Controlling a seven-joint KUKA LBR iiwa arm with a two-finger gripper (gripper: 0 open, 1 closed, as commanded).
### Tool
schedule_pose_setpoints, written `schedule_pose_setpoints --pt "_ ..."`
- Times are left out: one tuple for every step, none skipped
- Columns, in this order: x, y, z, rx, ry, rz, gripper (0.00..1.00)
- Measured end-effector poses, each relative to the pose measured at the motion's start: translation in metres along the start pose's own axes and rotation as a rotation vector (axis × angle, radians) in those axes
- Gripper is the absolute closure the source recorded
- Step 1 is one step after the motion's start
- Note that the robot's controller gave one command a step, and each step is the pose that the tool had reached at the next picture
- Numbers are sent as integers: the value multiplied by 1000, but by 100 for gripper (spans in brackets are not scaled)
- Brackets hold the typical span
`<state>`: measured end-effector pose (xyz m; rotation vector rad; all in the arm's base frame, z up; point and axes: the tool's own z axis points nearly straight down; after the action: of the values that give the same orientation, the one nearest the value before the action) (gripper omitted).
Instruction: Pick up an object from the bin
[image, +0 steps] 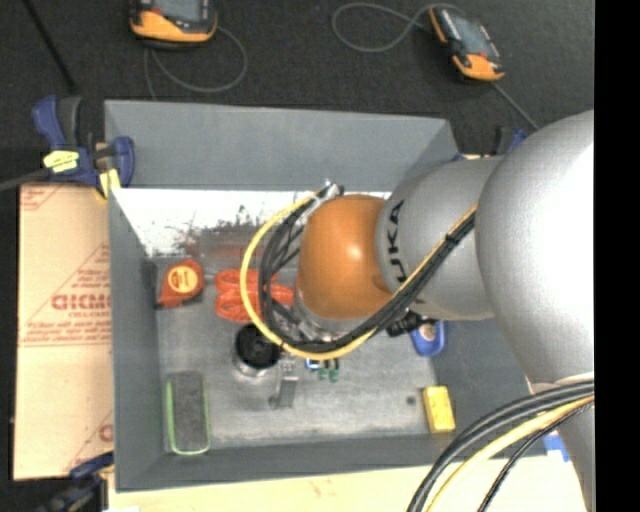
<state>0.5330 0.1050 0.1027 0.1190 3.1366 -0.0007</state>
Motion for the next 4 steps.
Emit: schedule_pose_setpoints --pt "-5 29 6 -2 -2 -166 100" --pt "-5 29 6 -2 -2 -165 100" --pt "-7 24 -23 -1 5 -151 100" --pt "-31 33 -34 -3 -4 -150 100"
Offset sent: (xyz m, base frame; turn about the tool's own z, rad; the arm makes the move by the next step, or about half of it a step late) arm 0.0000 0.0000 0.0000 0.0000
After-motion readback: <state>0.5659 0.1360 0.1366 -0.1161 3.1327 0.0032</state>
